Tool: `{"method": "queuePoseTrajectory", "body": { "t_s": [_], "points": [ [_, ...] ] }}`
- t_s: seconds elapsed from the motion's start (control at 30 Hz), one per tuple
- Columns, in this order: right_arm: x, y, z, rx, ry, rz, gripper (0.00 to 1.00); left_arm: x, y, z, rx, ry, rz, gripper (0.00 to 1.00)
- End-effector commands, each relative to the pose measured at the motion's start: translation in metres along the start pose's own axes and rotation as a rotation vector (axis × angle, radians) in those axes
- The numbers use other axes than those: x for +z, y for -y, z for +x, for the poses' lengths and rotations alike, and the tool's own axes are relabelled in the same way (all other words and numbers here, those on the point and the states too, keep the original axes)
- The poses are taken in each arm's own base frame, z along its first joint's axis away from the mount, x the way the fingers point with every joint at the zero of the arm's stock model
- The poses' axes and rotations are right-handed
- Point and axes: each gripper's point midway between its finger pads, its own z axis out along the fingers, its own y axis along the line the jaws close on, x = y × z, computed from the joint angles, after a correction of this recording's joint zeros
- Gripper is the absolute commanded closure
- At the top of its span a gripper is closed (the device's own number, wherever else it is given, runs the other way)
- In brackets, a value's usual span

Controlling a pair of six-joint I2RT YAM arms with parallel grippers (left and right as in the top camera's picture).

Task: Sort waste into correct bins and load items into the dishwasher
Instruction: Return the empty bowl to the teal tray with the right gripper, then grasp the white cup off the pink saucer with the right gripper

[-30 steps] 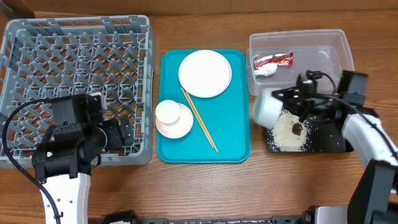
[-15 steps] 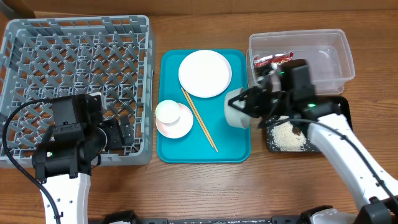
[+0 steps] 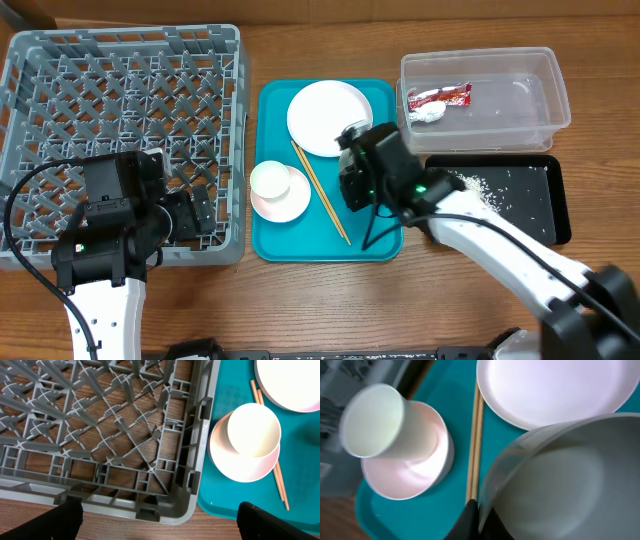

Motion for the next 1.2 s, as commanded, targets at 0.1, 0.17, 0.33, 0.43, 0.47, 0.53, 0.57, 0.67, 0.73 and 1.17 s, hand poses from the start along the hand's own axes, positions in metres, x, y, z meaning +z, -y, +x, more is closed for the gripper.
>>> {"method": "queuePoseTrajectory", "body": {
  "t_s": [0.1,0.17,0.33,0.43,0.47,0.53,0.57,0.67,0.73,1.17],
  "points": [
    [0.034,-0.008,0.016,-0.053,-0.069,0.009,0.96,-0.004,0.001,-0.007,-0.010,0.019,0.007,0.00],
    [0.040,-0.011,0.024,-0.051,-0.097,-0.013,0.94,-0.004,0.001,-0.007,-0.010,0.019,0.007,0.00],
    [0.039,-0.017,0.025,-0.033,-0.107,-0.047,0.84,-0.004,0.001,-0.007,-0.010,0.019,0.007,0.00],
    [0.034,-0.021,0.026,-0.031,-0.121,-0.062,0.77,-0.004,0.001,-0.007,-0.010,0.019,0.007,0.00],
    [0.030,-0.023,0.024,-0.030,-0.124,-0.070,0.72,-0.004,0.001,-0.007,-0.010,0.019,0.007,0.00],
    [0.020,-0.029,0.015,-0.031,-0.120,-0.083,0.70,-0.004,0.001,-0.007,-0.010,0.019,0.007,0.00],
    [0.013,-0.031,0.006,-0.032,-0.112,-0.085,0.67,-0.004,0.001,-0.007,-0.010,0.019,0.007,0.00],
    [-0.012,-0.043,-0.025,-0.014,-0.078,-0.101,0.52,-0.004,0.001,-0.007,-0.010,0.019,0.007,0.00],
    [-0.031,-0.051,-0.050,0.008,-0.044,-0.111,0.50,-0.004,0.001,-0.007,-0.010,0.019,0.007,0.00],
    [-0.025,-0.064,-0.089,0.194,0.008,-0.138,0.51,-0.004,0.001,-0.007,-0.010,0.019,0.007,0.00]
  ]
}}
